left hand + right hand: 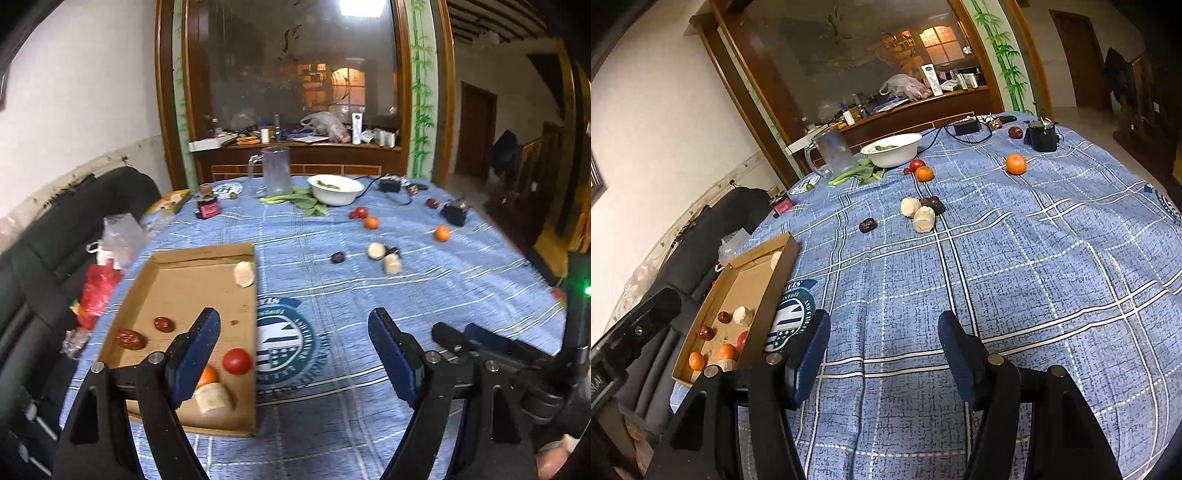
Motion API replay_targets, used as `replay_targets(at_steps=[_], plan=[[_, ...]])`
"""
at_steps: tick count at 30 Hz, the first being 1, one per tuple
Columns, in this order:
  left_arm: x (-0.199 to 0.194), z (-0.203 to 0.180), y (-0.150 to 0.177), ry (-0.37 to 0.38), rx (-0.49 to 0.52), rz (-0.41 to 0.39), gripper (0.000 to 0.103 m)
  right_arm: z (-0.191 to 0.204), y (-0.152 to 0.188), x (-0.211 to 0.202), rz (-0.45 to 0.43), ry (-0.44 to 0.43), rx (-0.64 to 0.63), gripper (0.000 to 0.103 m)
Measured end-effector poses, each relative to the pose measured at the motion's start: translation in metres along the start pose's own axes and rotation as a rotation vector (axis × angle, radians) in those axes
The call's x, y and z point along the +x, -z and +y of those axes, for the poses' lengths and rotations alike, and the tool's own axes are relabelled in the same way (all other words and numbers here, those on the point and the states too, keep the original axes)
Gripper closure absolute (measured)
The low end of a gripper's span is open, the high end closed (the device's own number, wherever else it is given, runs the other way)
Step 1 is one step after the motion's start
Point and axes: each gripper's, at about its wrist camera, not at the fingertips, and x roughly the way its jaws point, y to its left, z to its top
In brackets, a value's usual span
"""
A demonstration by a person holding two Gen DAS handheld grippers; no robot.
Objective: Organize fruits
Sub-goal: 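Lift both open grippers away from the box toward the remaining fruit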
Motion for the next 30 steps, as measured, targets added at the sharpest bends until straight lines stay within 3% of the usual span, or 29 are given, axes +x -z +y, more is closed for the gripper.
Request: replay_targets(at_steps=[5, 13, 30], plan=[[0.013, -0.007, 0.005, -0.059, 0.059, 0.016, 0.021, 0.001, 0.003, 0.011, 0.016, 0.009, -0.014, 0.038], [0.018, -0.009, 0.010, -0.089, 0.092, 0.025, 0.021, -0.006, 0.002, 0.018, 0.025, 0.034, 0.007, 0.038], [0.030, -0.008, 0.012, -0.092, 0.096, 0.060, 0.021, -0.006, -0.003, 0.019, 0.022, 0.054, -0.013, 0.038]])
